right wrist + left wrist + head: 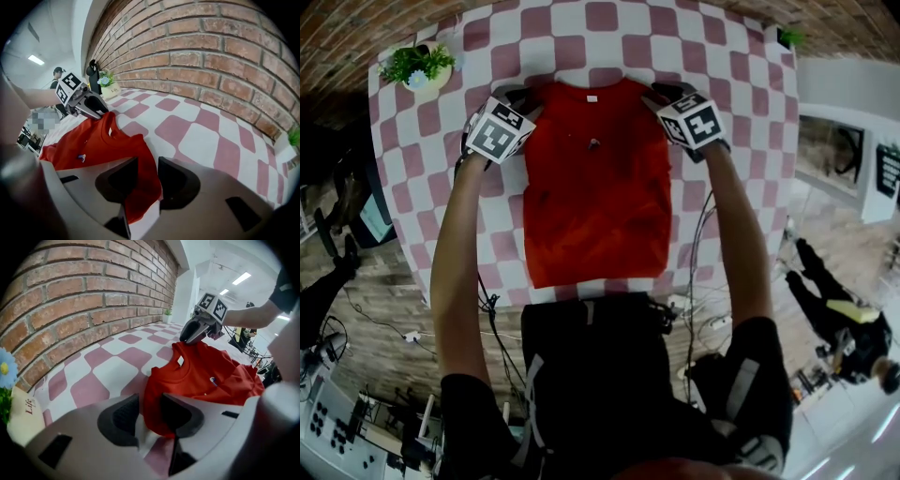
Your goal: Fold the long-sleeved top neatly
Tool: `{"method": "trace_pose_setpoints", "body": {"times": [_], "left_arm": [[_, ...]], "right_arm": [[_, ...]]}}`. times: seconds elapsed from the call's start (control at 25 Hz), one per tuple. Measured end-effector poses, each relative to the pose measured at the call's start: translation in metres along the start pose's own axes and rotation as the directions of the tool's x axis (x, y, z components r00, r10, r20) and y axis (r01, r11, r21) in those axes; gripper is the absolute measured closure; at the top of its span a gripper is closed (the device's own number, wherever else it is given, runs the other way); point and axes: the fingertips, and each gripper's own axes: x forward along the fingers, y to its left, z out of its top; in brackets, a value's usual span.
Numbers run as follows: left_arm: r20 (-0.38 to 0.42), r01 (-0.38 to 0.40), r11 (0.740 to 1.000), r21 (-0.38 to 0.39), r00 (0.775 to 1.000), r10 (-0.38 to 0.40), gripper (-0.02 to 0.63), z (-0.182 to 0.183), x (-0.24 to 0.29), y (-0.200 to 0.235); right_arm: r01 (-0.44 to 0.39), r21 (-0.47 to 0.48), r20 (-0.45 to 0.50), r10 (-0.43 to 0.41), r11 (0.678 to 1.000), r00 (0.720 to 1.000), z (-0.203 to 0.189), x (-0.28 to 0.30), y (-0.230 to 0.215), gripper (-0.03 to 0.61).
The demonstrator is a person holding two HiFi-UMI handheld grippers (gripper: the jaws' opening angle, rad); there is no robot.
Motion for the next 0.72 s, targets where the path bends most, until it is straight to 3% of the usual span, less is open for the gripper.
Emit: {"method": "trace_pose_setpoints", "body": {"times": [0.16, 0.32, 0.36, 0.44, 0.72], "left_arm": [[-0.004, 0.019, 1.0, -0.004, 1.0, -0.019, 0.474, 0.001, -0.002, -0.002], [-0.021, 0.061, 0.998, 0.031, 0.998, -0.061, 0.547, -0.003, -0.001, -0.009], [-0.025, 0.064, 0.997, 0.04, 0.998, -0.064, 0.564, -0.003, -0.001, -0.009], [-0.04, 0.061, 0.997, 0.044, 0.997, -0.059, 0.576, -0.005, -0.003, -0.007], [-0.046, 0.021, 1.0, 0.016, 0.999, -0.021, 0.594, -0.009, -0.015, 0.008]], "right_arm": [[-0.014, -0.012, -0.04, 0.014, 1.0, 0.999, -0.006, 0.006, 0.001, 0.463], [-0.032, -0.03, -0.053, 0.03, 0.999, 0.998, -0.006, 0.007, 0.002, 0.47], [-0.034, -0.036, -0.056, 0.032, 0.999, 0.998, -0.006, 0.006, 0.003, 0.498], [-0.027, -0.049, -0.062, 0.024, 0.998, 0.998, -0.008, 0.006, -0.001, 0.541], [0.003, -0.063, -0.058, -0.007, 0.998, 0.998, -0.009, 0.001, -0.016, 0.55]]}}
